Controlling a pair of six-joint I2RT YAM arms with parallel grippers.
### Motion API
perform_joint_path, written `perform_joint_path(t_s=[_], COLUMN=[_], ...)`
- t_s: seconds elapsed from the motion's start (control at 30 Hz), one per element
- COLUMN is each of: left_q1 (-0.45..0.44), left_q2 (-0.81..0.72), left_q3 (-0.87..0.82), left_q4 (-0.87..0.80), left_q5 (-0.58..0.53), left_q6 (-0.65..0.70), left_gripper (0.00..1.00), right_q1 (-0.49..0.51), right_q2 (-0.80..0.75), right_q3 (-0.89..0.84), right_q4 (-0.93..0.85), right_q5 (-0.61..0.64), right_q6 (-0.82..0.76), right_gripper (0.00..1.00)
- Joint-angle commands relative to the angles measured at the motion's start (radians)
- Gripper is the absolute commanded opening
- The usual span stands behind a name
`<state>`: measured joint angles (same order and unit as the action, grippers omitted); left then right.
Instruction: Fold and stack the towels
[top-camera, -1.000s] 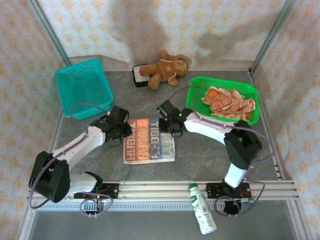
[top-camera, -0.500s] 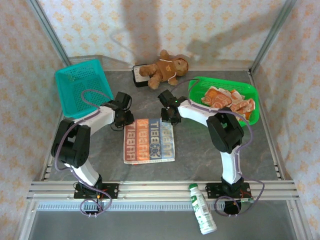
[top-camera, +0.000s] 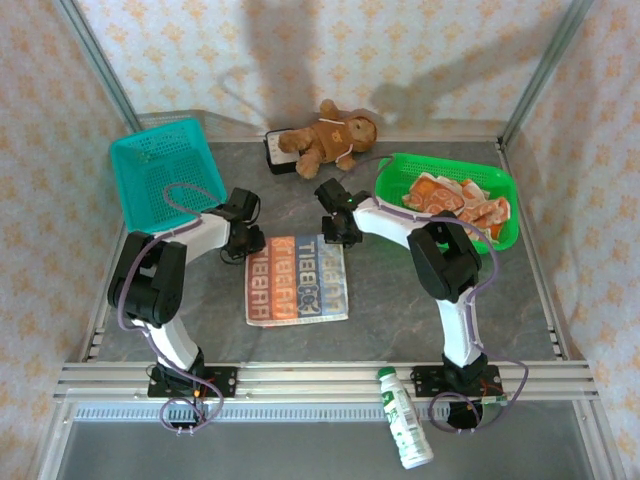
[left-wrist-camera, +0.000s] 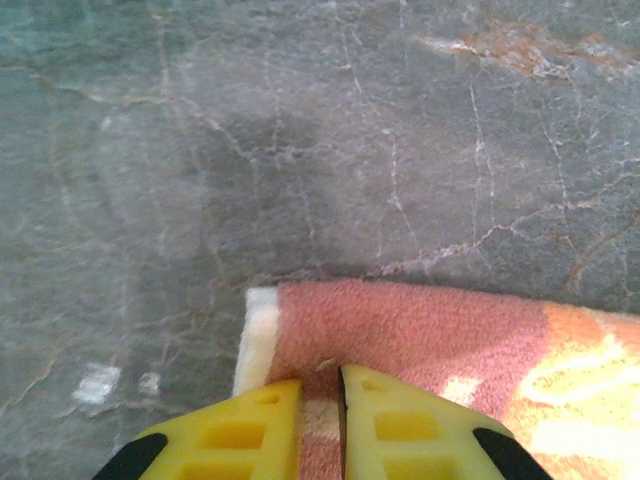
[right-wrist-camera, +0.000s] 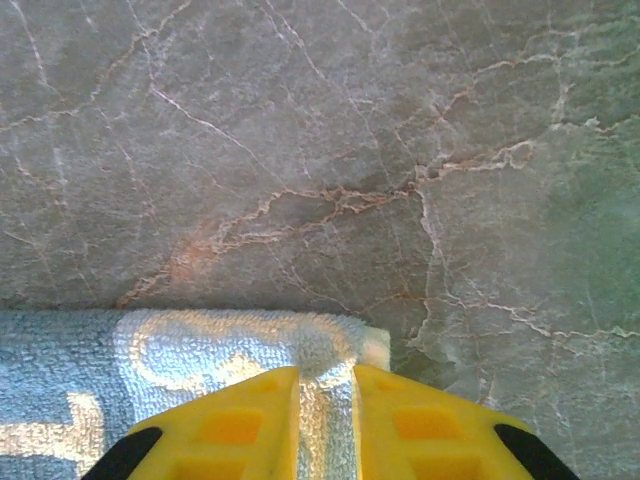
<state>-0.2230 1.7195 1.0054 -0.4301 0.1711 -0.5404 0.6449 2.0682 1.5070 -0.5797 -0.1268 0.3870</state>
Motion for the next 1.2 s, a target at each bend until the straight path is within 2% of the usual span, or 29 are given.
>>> perform_joint_path(t_s=[0.0, 0.2, 0.37, 0.9, 1.03, 1.17], left_q1=[0.016, 0.04, 0.042, 0.047, 0.048, 0.049], left_q2=[-0.07, -0.034, 0.015, 0.107, 0.115, 0.126], left_q3=[0.0, 0.035, 0.049, 0.105, 0.103, 0.097], left_q4=[0.002, -0.018, -0.017, -0.021, -0.022, -0.015], left_q5=[0.009, 0.003, -0.015, -0.032, -0.036, -0.019], left_q6=[0.016, 0.04, 0.054, 0.083, 0.091, 0.094], left_gripper=[0.21, 0.26, 0.26, 0.29, 0.29, 0.25], right_q1=[-0.012, -0.04, -0.048, -0.06, -0.061, -0.06], right_q2=[-0.031, -0.026, -0.018, 0.066, 0.077, 0.076], right_q3=[0.031, 0.01, 0.007, 0.053, 0.049, 0.039], right_q4=[-0.028, -0.005, 0.003, -0.004, 0.005, 0.011], right_q5=[0.021, -0.008, -0.026, -0.075, -0.089, -0.093], right_q6=[-0.004, 0.029, 0.029, 0.01, 0.009, 0.004], right_gripper=[0.21, 0.22, 0.26, 0.27, 0.24, 0.13])
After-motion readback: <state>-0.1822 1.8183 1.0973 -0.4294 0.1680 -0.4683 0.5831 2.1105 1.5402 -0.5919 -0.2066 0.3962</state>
